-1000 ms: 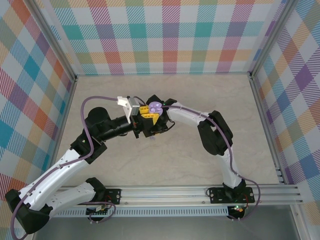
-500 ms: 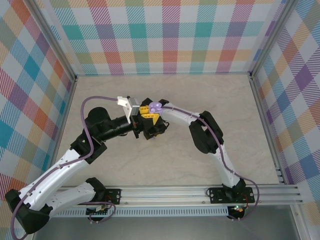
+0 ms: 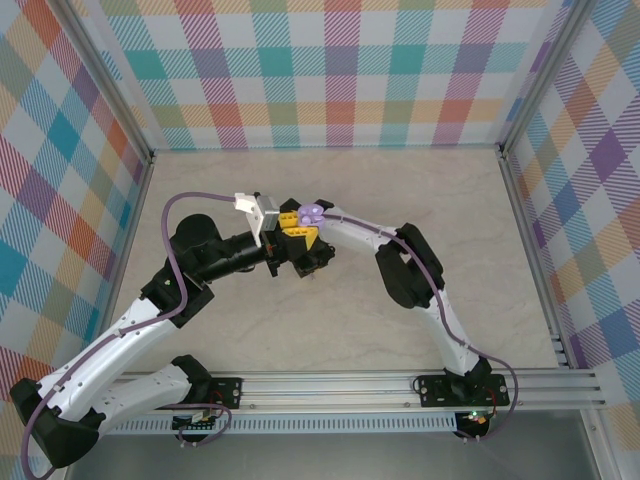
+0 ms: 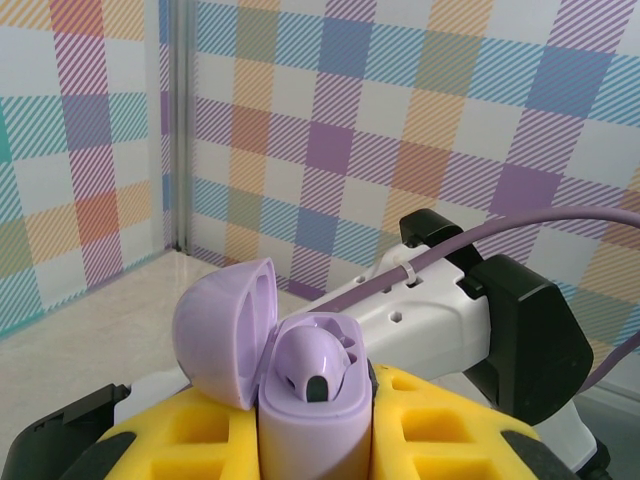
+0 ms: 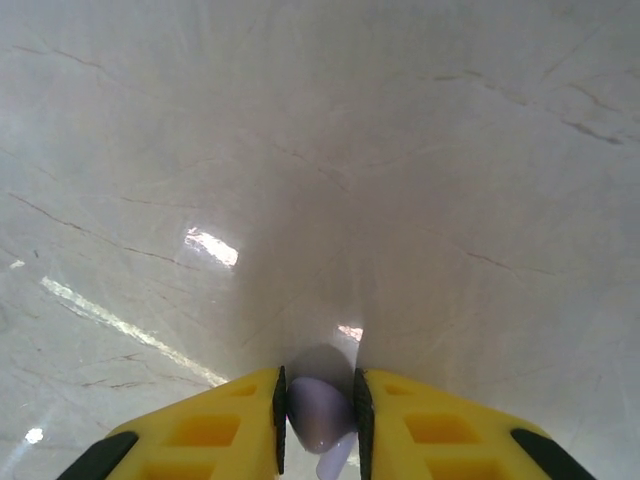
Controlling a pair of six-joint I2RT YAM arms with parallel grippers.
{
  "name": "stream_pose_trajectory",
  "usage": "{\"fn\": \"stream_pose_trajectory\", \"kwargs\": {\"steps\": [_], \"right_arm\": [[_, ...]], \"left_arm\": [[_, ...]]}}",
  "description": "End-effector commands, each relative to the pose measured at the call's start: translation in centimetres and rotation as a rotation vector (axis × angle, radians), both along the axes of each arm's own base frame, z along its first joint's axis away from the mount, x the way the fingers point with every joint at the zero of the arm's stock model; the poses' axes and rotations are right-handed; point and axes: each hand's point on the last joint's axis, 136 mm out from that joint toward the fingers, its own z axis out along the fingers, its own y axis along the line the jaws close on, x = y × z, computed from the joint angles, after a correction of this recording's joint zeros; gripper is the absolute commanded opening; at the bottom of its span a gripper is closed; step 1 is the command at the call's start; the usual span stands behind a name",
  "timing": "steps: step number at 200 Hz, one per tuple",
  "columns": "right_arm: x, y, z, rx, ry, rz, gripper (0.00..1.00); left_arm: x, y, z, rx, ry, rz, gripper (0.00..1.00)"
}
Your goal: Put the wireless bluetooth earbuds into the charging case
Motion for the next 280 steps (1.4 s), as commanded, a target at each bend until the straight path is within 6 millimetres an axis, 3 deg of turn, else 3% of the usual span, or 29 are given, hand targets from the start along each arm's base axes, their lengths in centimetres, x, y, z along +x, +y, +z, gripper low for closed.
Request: {"fn": "stream_pose_trajectory", "kwargs": {"steps": [1, 66, 96, 159, 213, 280], "right_arm": [[0.3, -3.7, -0.8, -0.11, 0.003, -0.074, 0.24], [1.4, -9.7, -0.8, -0.189, -0.011, -0.217, 0.25], [1.5, -11.5, -0.9, -0.217, -0.017, -0.254, 0.27], [1.2, -10.9, -0.7, -0.179, 0.005, -0.235, 0.37], [0.4, -9.8, -1.1, -0.138, 0.052, -0.196, 0.31], [-0.3, -8.2, -1.3, -0.116, 0.073, -0.09, 0.31]], "left_arm": [[-0.9, -0.1, 1.6, -0.023, -0.024, -0.027, 0.06], [-0.8, -0.3, 1.3, -0.018, -0.016, -0.03, 0.06], [-0.7, -0.3, 1.1, -0.015, -0.012, -0.027, 0.06], [-0.6, -0.4, 1.0, -0.014, -0.006, -0.027, 0.06], [-0.6, -0.4, 0.9, -0.013, -0.003, -0.026, 0.06], [-0.6, -0.3, 0.9, -0.012, -0.003, -0.023, 0.06]]}}
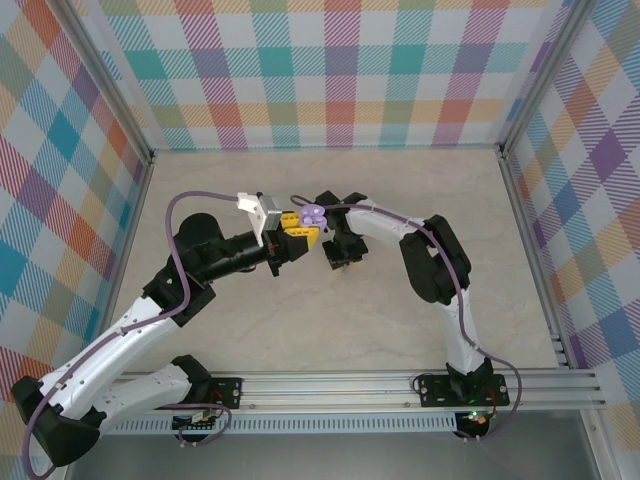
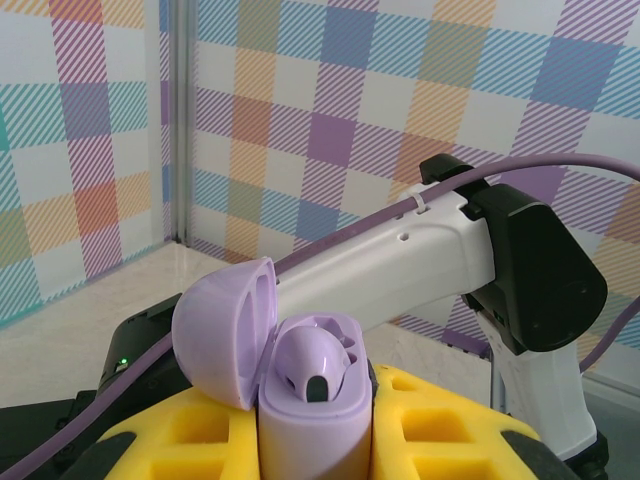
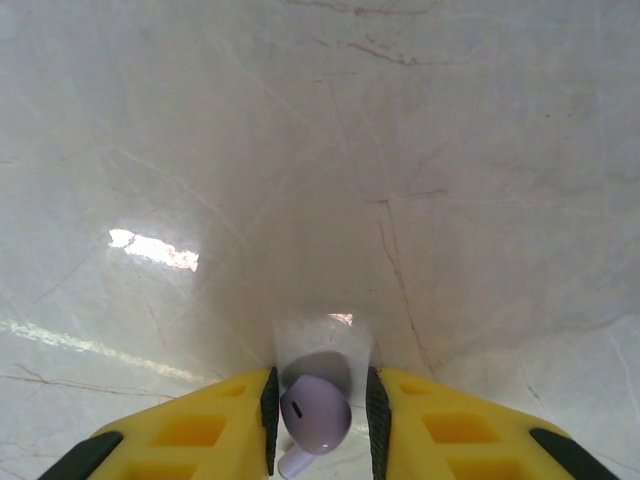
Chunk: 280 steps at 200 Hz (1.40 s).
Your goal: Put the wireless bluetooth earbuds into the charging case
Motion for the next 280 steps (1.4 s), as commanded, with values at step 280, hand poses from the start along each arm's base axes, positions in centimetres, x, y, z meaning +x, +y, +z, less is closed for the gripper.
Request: {"fn": "stream_pose_trajectory", "kwargs": {"steps": [280], "right_arm": [[-1.5, 1.0, 1.6, 0.09, 0.017, -0.13, 0.4]], "left_arm": [[-1.0, -0.1, 1.5, -0.024, -0.02, -0.027, 0.06]]}}
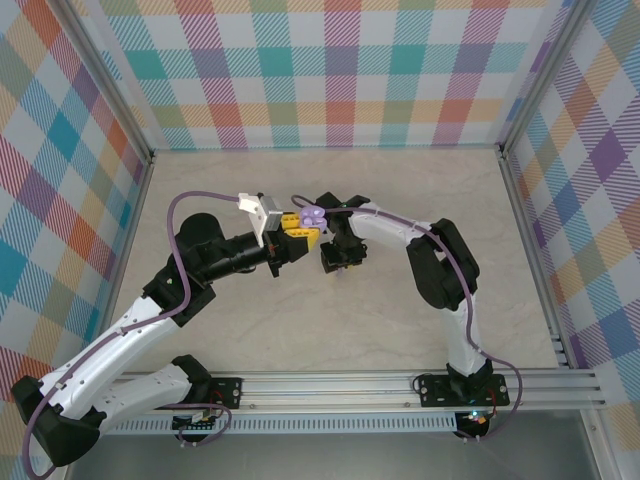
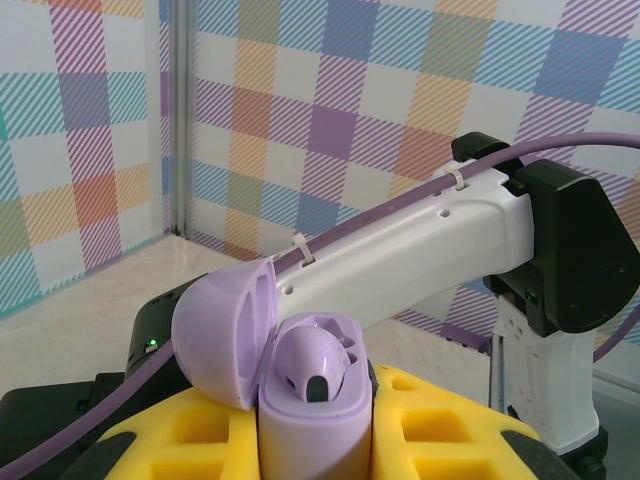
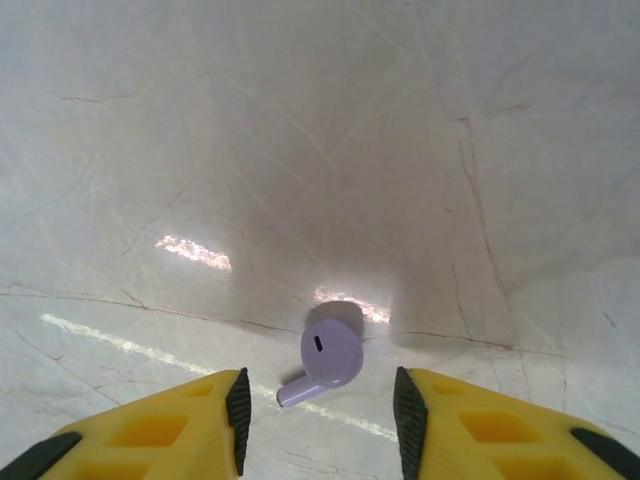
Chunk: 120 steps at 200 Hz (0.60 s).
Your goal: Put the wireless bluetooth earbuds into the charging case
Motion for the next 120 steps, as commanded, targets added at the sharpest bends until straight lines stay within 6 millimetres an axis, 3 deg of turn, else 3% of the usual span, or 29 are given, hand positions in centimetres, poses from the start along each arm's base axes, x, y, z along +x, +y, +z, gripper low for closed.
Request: {"fn": "stream_pose_trajectory", "kwargs": {"steps": [1, 84, 120], "right_arm": [[0.1, -0.1, 0.1, -0.001, 0.007, -0.067, 0.4], [0.1, 0.3, -1.3, -0.01, 0.049, -0.09, 0.34], [0.2, 0.5, -1.6, -0.01, 0.051, -0.055, 0.25]], "left_arm": [[-1.0, -0.1, 1.9, -0.034, -0.032, -0.028, 0.06], [-1.0, 0.0, 1.6, -0.032, -0.031, -0.024, 0.06], [-1.0, 0.1, 1.6, -0.033, -0.03, -0.023, 0.06]]}}
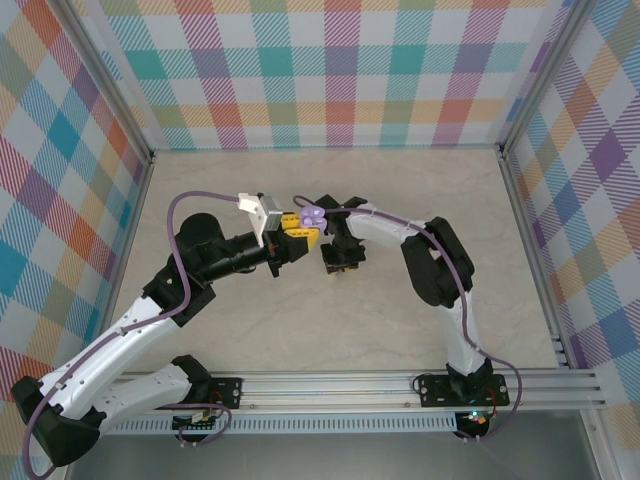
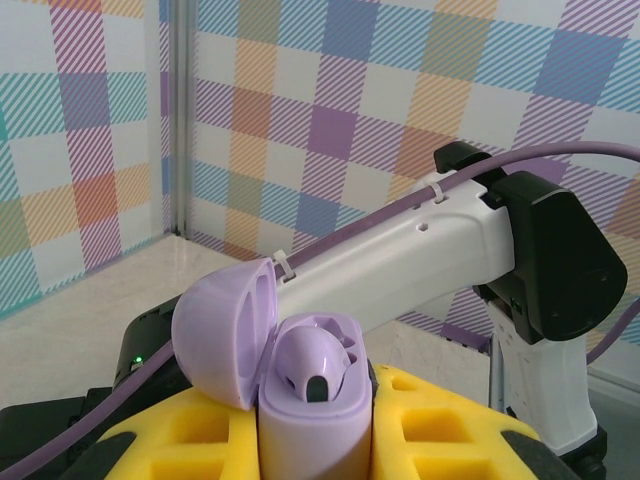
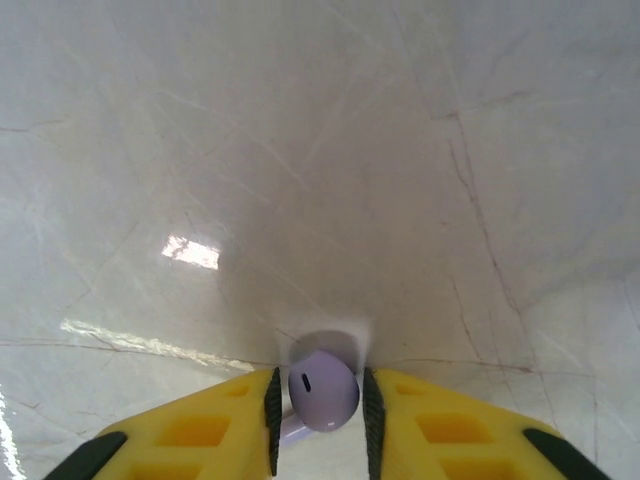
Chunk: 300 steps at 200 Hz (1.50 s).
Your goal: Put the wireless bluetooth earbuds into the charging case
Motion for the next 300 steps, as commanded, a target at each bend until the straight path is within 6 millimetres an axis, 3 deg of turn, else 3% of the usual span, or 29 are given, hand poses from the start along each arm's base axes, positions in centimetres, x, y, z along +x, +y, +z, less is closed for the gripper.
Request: {"fn": "stream_pose_trajectory", "kwargs": {"steps": [1, 19, 62, 92, 123, 169, 200, 252, 300], "right_arm": [[0.2, 0.5, -0.4, 0.007, 0.017, 0.019, 0.24], [0.3, 0.8, -0.5, 0.009, 0.014, 0.074, 0.18], [-0.2, 1.9, -0.6, 0.031, 0.005, 0.3, 0.16], [-1.0, 2.3, -0.6, 0.055, 0.006, 0.432, 0.18], [-1.0, 2.4, -0.3, 0.06, -0.007, 0.461, 0.23], [0.0, 3.1, 1.1, 0.088, -0.05, 0.323, 0.46], [0.4, 2.6, 2.1, 0.054, -0.045, 0.147, 0.51], [0.6, 3.2, 3.9, 0.102, -0.069, -0.089, 0.54], [0.2, 2.6, 3.1, 0.012, -0.046, -0.185, 0.4]], "left_arm": [[-1.1, 0.1, 1.6, -0.033, -0.03, -0.022, 0.06], [-1.1, 0.2, 1.6, -0.034, -0.029, -0.02, 0.06], [-1.1, 0.2, 1.5, -0.03, -0.027, -0.016, 0.06], [-1.0, 0.3, 1.6, -0.031, -0.027, -0.012, 0.06], [-1.1, 0.3, 1.6, -0.031, -0.027, -0.013, 0.06], [-1.0, 0.3, 1.5, -0.028, -0.025, -0.011, 0.06], [-1.1, 0.4, 1.6, -0.03, -0.028, -0.01, 0.06], [-0.9, 0.1, 1.5, -0.029, -0.028, -0.015, 0.06], [-1.0, 0.1, 1.6, -0.031, -0.031, -0.021, 0.06]]}}
